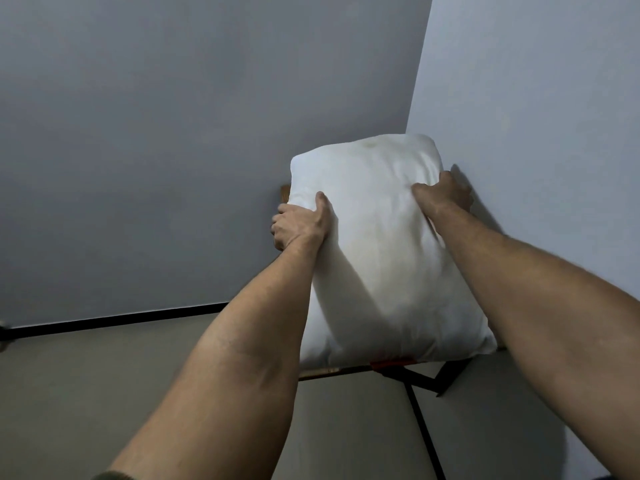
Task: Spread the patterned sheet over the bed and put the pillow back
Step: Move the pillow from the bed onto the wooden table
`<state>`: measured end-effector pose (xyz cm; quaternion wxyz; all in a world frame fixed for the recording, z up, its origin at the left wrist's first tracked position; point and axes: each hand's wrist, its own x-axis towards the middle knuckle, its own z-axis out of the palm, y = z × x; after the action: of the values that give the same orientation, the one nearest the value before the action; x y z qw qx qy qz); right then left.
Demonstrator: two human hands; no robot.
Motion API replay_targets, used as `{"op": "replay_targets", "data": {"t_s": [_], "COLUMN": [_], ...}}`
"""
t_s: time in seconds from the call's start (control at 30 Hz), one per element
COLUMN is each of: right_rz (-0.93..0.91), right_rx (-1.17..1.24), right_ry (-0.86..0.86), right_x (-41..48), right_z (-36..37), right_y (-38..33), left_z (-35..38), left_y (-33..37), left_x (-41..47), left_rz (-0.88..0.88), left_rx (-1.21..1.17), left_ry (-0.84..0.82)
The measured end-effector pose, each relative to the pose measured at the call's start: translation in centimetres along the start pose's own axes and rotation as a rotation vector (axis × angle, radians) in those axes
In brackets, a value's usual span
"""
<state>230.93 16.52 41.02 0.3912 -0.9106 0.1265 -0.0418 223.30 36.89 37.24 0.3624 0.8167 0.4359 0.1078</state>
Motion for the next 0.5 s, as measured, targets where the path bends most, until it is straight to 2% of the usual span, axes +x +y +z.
{"op": "replay_targets", "data": {"t_s": [0.5], "right_rz": [0.031], "right_rx": [-0.026], "right_ry": [-0.126], "right_x": [9.4], "right_z": [6.3], "right_y": [4.3], "left_z": [9.7], "left_y": [0.1], "left_x": [4.7], "left_rz": [-0.085], "left_rx": [0.065], "left_ry": [-0.050]}}
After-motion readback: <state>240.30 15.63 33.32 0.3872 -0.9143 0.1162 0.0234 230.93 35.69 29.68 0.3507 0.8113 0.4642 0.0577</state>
